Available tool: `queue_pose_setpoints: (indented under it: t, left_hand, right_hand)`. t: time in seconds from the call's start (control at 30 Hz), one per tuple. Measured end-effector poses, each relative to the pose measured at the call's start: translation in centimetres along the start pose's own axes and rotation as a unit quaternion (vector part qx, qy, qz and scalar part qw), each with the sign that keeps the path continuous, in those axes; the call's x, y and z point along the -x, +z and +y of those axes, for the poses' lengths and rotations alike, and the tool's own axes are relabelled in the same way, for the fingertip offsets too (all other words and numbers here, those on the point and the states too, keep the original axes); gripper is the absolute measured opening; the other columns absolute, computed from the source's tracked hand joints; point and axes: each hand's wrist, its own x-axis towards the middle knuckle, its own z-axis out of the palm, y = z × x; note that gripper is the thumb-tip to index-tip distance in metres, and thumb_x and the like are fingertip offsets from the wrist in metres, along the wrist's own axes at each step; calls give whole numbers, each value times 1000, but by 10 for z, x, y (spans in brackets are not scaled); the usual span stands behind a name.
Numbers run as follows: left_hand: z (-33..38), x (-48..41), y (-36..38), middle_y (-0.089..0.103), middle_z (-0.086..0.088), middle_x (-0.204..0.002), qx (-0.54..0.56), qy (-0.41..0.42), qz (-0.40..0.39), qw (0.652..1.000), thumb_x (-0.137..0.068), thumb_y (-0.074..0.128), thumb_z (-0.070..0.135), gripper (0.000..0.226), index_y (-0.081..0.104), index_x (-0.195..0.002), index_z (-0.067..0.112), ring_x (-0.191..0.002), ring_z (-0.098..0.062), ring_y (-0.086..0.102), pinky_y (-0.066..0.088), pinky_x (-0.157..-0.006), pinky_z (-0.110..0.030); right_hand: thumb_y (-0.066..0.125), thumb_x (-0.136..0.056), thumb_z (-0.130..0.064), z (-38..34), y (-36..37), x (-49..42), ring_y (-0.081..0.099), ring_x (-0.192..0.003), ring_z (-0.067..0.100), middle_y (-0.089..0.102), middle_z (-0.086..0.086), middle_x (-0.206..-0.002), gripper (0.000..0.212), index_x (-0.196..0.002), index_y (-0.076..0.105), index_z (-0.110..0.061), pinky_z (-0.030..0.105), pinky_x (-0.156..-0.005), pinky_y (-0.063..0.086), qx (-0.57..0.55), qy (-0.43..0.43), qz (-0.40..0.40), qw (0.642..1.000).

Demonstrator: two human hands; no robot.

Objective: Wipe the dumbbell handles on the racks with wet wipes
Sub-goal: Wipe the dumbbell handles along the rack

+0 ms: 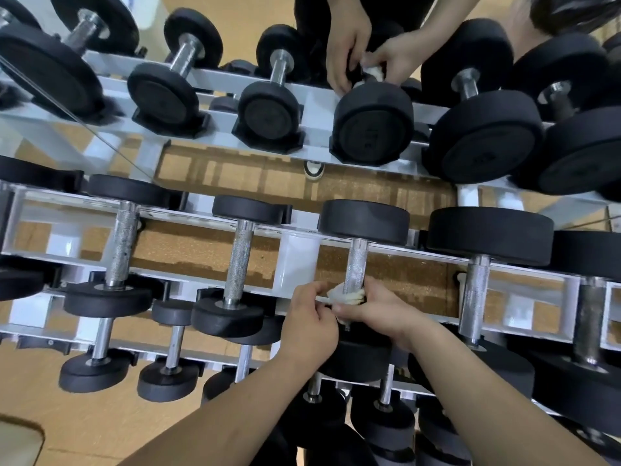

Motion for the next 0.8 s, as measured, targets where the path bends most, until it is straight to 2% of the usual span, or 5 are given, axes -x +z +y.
queue_pose_setpoints:
  t: [0.2, 0.3, 0.57, 0.67, 0.8]
  left_hand:
    - [-4, -1, 2, 54, 7, -131, 6, 4, -4, 1000, -97, 45, 7, 46, 52, -139, 24, -107, -11, 58, 50, -99, -35]
    - [-4, -3, 4, 53, 9, -132, 15, 7, 4, 1000, -98, 43, 7, 47, 51, -141, 25, -114, -10, 55, 47, -104, -33]
    - [-4, -1, 2, 49, 12, -136, 9, 15, -10, 1000, -101, 42, 9, 45, 49, -143, 25, -116, -6, 50, 41, -105, -24]
    - [-4, 0, 2, 49, 15, -130, 13, 23, -14, 1000, -101, 42, 7, 43, 51, -133, 34, -111, -4, 51, 38, -101, -20]
    - [-4, -2, 1, 48, 17, -125, 14, 28, -20, 999, -100, 42, 6, 43, 51, -128, 38, -110, -2, 51, 39, -101, -21]
  right_hand:
    - [56, -94, -60, -3, 13, -2, 62, -115, 25, 64, 8, -127, 58, -131, 46, -17, 43, -100, 51, -49, 12, 46, 998]
    - [50, -102, -54, -17, 14, -12, 58, -114, 23, 60, 3, -121, 46, -132, 39, -20, 38, -93, 45, -118, -2, 90, 989]
    - [81, -85, -38, -39, -2, -20, 65, -118, 24, 73, 4, -118, 53, -127, 62, -14, 48, -109, 46, -297, -23, 145, 944]
    - [79, -89, -24, -34, 4, -19, 73, -105, 22, 76, 6, -110, 44, -127, 62, -12, 47, -103, 53, -260, -23, 117, 958]
    - [63, -100, -34, -25, 15, -14, 65, -104, 17, 66, 0, -114, 30, -127, 52, -26, 39, -91, 53, -138, -23, 122, 983]
